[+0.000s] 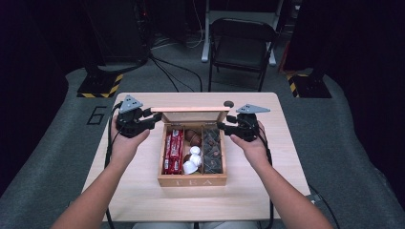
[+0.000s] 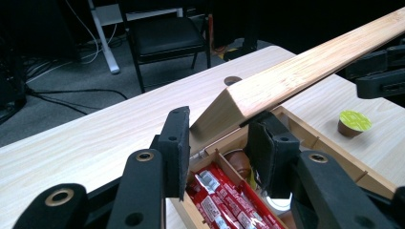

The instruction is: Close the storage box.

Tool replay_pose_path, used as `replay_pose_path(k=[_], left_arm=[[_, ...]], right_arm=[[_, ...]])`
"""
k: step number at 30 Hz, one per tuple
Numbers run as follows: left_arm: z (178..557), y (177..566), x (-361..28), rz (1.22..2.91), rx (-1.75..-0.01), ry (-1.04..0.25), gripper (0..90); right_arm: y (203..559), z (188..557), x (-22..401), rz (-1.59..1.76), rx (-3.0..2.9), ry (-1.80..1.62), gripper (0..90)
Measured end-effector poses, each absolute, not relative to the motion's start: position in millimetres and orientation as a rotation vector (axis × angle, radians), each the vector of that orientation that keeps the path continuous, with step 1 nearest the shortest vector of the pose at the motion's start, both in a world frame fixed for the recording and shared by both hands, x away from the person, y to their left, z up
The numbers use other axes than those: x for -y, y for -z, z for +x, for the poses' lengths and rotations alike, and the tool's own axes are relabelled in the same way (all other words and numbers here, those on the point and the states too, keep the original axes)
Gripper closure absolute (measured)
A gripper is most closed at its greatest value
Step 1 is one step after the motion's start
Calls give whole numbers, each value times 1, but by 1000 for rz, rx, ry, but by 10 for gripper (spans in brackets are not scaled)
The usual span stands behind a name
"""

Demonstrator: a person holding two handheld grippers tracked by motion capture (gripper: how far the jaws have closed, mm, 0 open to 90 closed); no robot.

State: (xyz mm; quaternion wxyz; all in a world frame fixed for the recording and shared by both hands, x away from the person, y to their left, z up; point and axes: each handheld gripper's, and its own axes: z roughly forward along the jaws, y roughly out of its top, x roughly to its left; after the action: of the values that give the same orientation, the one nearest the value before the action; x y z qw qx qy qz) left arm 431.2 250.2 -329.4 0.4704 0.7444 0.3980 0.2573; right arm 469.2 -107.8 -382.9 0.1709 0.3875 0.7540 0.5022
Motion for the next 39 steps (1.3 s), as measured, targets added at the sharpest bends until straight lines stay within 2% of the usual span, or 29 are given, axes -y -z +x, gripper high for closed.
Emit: replay_pose_path(k=[17, 39], left_arm=[[410, 347, -255, 1812, -973, -576, 596], [382, 375, -258, 1836, -965, -535, 591]], right_arm=[[376, 435, 123, 1047, -2145, -1449, 458], [369, 396, 115, 866, -2154, -1388, 460]])
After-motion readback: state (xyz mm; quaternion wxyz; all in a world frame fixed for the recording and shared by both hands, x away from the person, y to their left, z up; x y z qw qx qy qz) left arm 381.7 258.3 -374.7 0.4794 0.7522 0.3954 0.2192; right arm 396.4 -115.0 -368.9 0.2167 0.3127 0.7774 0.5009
